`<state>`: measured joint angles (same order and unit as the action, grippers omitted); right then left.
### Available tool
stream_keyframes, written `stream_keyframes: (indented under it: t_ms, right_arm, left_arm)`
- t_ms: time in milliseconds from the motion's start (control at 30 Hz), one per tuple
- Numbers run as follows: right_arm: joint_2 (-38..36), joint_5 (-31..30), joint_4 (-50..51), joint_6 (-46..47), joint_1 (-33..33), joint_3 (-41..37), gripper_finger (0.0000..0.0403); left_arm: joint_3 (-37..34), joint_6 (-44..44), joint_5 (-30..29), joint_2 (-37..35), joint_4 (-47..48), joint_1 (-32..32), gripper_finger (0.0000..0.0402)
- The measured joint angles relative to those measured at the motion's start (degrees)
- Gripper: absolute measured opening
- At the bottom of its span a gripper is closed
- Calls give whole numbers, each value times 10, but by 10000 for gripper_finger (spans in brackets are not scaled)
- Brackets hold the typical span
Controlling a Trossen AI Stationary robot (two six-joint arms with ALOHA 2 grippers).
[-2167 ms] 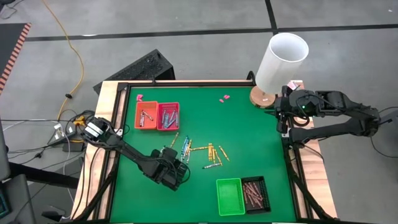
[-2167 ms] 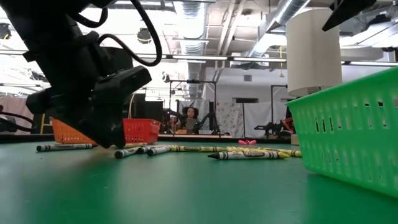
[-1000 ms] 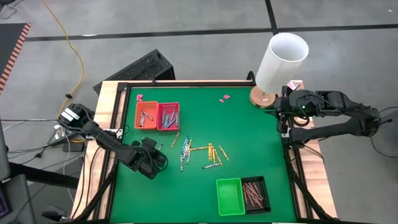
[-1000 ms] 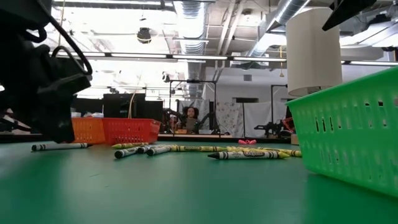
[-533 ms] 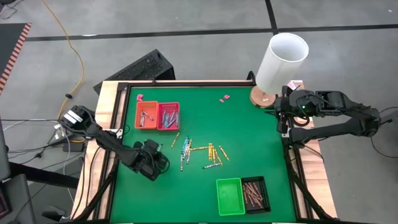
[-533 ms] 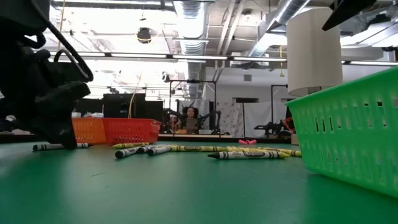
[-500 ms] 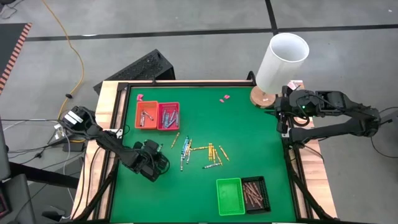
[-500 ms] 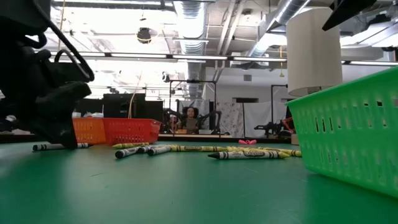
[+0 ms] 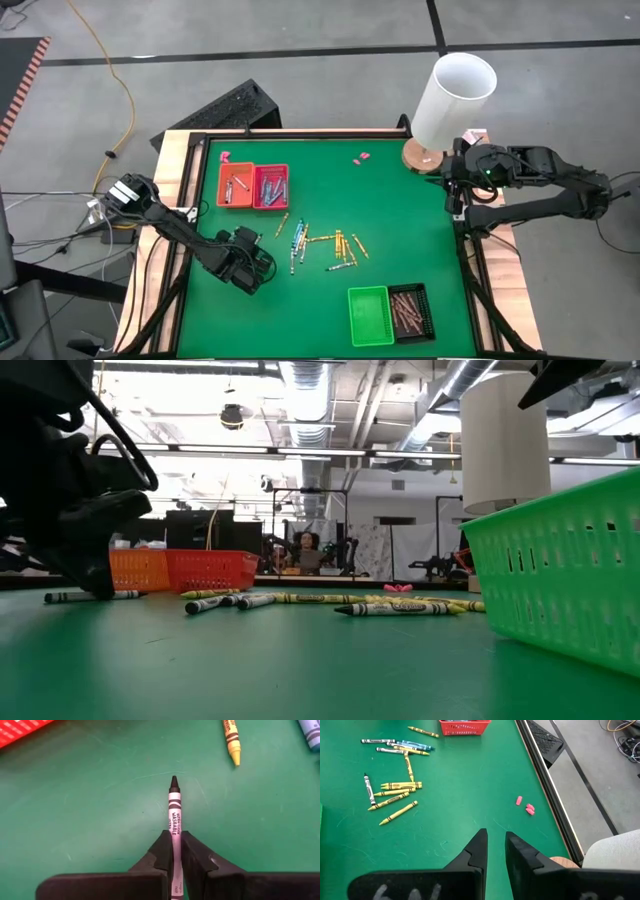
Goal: Sort crayons
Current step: Put the black crayon into the orange bin
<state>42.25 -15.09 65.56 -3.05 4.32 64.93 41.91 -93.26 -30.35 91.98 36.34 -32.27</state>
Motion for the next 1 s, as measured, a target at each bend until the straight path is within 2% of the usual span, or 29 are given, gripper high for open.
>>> stream_keyframes:
  t_ms: [167, 400, 800, 1000]
  right_arm:
    - [0, 0, 0, 0, 0, 0, 68]
    - [0, 0, 0, 0, 0, 0, 68]
    - [0, 0, -1, -3, 0, 0, 68]
    - [0, 19, -7, -1, -2, 0, 68]
  left_arm:
    - [16, -15, -4, -2, 0, -3, 5]
    - [87, 48, -47, -4, 24, -2, 4]
    - [255, 149, -188, -7, 217, 28, 3]
    - [270, 191, -204, -69, 266, 65, 3]
